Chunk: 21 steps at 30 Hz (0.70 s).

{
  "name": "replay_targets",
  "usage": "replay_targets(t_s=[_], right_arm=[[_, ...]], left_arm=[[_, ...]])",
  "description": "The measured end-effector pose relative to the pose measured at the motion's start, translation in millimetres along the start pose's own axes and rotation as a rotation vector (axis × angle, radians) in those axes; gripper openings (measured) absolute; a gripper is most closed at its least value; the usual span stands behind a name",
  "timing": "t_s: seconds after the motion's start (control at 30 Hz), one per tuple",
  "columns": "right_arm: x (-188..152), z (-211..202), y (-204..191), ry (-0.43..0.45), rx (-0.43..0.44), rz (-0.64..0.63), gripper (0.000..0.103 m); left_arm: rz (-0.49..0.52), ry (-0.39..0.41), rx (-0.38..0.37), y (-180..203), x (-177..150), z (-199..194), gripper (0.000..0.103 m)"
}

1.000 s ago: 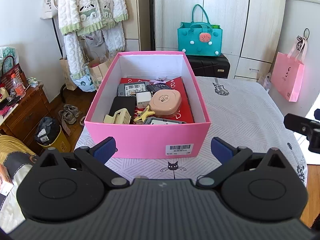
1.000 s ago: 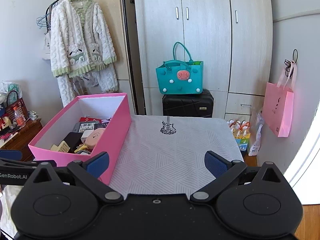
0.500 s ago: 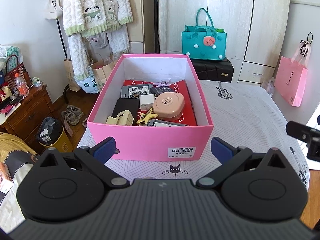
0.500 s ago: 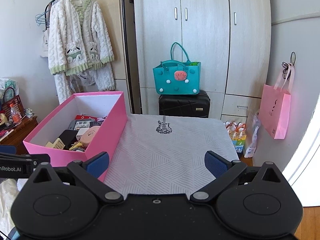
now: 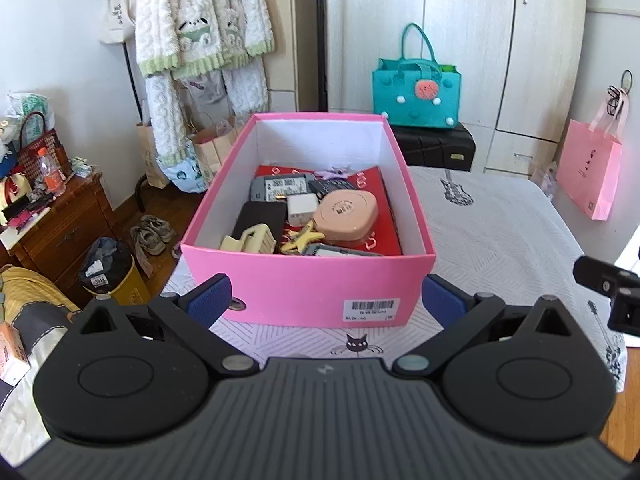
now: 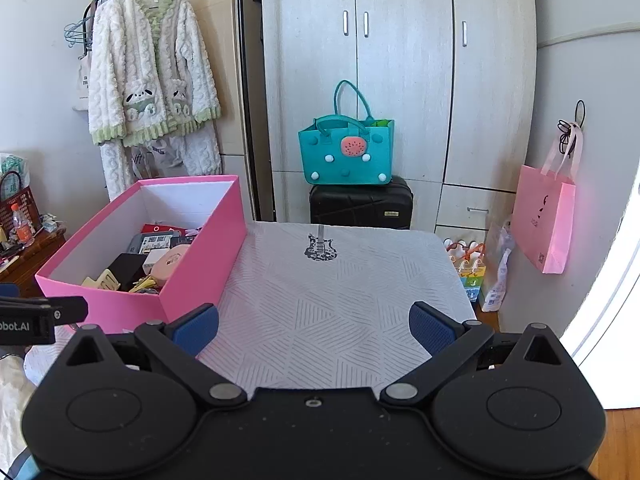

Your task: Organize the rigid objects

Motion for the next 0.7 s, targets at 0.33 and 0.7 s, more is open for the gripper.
replay_targets(t_s=[0.33,0.7], right_arm=[[-4,-8,-1,0.017,-0.012,-0.001,0.103],[-4,-14,-4,0.033,-0.015,-0.007,0.103]], left_arm=[[0.013,0.017,-0.006,-1,-3,-4,0.103],[0.034,0.029,0.012,1,-6,-8,0.103]])
Point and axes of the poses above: each gripper's, at about its wrist camera, not at the fingertips, and z roughly the way its jaws point, y to its right, x to its top, the point moved 5 cm from there along z, roughly the way its jaws point, and after that the axes turned 8 degrees about -y, right-handed, at the moved point
